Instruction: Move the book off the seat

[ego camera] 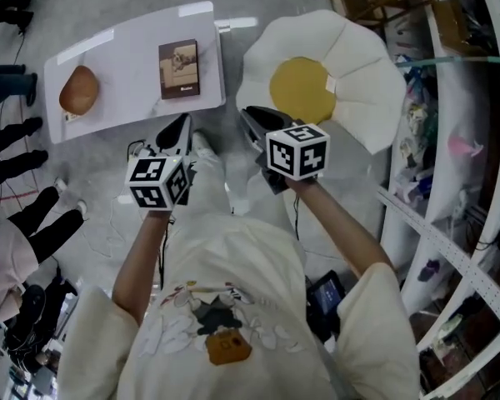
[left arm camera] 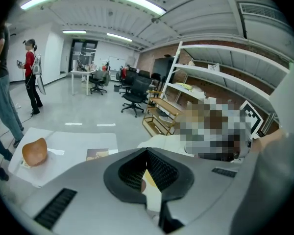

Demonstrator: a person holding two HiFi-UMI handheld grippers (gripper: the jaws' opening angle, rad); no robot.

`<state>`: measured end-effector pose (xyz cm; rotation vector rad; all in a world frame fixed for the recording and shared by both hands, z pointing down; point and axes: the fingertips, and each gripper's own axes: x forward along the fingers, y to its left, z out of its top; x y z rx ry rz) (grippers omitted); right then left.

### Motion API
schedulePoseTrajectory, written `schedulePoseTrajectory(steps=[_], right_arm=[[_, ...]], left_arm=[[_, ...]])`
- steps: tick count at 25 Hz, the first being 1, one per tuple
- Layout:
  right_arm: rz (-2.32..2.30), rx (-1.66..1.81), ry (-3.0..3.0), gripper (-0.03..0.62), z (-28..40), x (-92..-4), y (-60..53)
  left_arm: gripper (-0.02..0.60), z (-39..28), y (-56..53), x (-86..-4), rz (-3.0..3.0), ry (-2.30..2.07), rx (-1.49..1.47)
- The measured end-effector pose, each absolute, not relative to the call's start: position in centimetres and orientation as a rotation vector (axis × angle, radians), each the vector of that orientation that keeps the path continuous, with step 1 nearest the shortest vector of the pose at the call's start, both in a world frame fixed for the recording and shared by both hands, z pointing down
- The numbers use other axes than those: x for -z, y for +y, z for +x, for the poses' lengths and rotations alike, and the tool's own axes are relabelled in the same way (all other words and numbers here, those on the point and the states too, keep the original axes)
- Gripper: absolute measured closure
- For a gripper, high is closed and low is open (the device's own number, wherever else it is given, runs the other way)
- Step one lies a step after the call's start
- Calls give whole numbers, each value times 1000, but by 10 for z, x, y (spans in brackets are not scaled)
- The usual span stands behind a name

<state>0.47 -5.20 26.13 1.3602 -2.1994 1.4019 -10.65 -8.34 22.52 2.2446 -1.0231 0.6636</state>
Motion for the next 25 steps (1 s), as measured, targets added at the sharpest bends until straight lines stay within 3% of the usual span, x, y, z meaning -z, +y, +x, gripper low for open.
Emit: schedulePoseTrajectory(steps=[25], right_arm=[[1690, -1314, -2203, 551, 80, -147, 100]], left_arm=[[570, 5, 36, -122, 2524, -673, -644]])
